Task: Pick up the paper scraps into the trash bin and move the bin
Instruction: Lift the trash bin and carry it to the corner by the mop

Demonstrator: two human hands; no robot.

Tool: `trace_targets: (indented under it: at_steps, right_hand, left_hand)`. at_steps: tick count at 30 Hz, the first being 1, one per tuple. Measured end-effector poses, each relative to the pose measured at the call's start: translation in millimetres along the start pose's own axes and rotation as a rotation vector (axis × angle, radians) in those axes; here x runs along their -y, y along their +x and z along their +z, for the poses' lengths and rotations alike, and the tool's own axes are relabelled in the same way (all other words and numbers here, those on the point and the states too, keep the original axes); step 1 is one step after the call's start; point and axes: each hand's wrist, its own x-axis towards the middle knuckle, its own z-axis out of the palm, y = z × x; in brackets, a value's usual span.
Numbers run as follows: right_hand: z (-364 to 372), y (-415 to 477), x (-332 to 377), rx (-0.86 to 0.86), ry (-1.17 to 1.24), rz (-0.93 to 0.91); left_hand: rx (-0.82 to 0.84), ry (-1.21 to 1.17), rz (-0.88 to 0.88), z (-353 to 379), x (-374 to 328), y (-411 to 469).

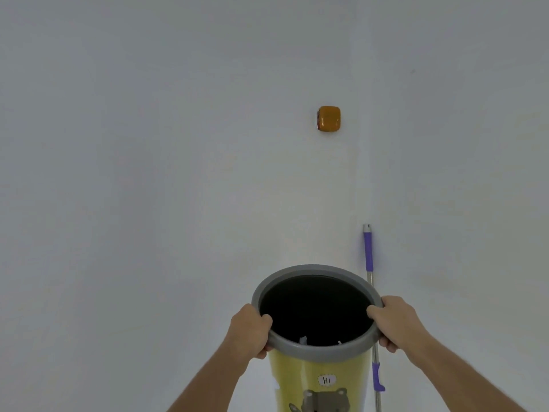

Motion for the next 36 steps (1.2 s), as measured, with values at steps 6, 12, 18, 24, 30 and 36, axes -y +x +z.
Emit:
trace_targets:
  at_steps: [6, 12, 18, 24, 30, 36]
  right_hand:
    - [15.2, 47.5, 11.9, -0.017, -0.001, 0.021]
    - [24.7, 90.9, 3.9, -0.062, 0.014, 0.027]
    - [29.1, 140.2, -18.6, -0.069, -0.012, 0.071]
    - [25.3, 186.5, -46.6, -0.043, -0.026, 0.075]
    - [41.8, 212.2, -85.3, -0.055, -0.058, 0.06]
    - [86.5, 218.9, -145.3, -0.051, -0.052, 0.074]
  left_hand:
    - [0.046, -0.022, 0.014, 1.7, -4.4, 69.0]
    - [0.072, 0.007, 0.041, 19.7, -2.9, 124.3]
    - [0.092, 0.019, 0.005, 57.6, 2.2, 168.3]
    - [0.069, 0.077, -0.018, 101.3, 7.1, 200.2]
    - [0.041, 0.155, -0.019, 137.1, 43.6, 225.3]
    - [0.071, 0.145, 0.017, 167.7, 116.9, 244.1]
